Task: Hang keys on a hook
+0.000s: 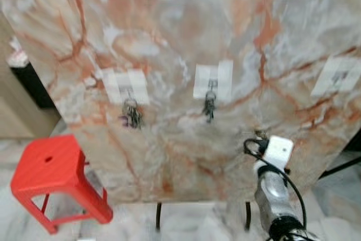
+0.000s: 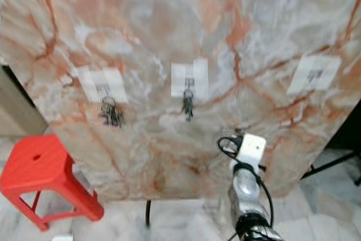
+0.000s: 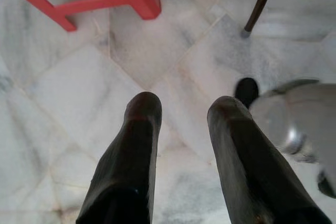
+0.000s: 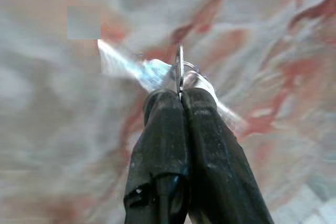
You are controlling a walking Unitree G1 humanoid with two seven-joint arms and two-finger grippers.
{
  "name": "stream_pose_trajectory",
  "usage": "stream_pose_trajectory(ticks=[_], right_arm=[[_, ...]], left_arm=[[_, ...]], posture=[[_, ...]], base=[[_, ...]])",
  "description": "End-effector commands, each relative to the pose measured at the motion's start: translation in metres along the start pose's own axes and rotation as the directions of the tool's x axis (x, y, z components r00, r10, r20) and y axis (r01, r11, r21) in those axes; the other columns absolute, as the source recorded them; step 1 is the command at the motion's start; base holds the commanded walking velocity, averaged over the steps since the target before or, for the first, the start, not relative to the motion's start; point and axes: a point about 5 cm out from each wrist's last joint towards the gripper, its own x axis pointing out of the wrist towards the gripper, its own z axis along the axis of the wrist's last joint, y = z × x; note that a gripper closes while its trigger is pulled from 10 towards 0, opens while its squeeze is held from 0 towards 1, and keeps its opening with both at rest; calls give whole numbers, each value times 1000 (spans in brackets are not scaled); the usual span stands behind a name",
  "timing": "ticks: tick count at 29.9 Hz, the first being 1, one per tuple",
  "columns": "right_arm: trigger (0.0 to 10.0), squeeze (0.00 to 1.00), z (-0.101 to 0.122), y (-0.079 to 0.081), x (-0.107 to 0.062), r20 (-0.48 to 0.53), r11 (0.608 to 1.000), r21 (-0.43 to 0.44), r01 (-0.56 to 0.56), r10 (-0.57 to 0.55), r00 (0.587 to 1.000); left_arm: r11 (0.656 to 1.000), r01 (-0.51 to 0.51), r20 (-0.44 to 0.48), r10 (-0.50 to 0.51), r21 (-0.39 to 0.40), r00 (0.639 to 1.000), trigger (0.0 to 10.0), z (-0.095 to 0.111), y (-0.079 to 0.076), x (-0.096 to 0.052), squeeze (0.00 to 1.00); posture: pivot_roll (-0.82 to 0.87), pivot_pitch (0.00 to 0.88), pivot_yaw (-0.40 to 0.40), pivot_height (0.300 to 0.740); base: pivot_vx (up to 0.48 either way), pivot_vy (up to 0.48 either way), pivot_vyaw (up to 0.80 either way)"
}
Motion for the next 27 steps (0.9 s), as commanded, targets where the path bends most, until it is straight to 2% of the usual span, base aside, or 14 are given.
stream_pose_trajectory(ticks=[1,7,27], right_arm=[[10000,0,6,7,2,20,1000,17,-10,10,1000],[10000,0,6,7,2,22,1000,14,-8,7,1000],[10000,0,7,13,2,30,1000,10,-15,15,999]], left_arm=[[1000,9,-8,-9,13,1000,10000,0,0,0,0],[1000,10,-1,-10,24,1000,10000,1,0,0,0],[1000,11,36,-12,16,999,10000,9,-4,3,0]], posture=[[64,0,-29,740],[65,0,-30,740],[68,0,-27,740]], base=[[0,0,0],[0,-175,0],[0,-301,0]])
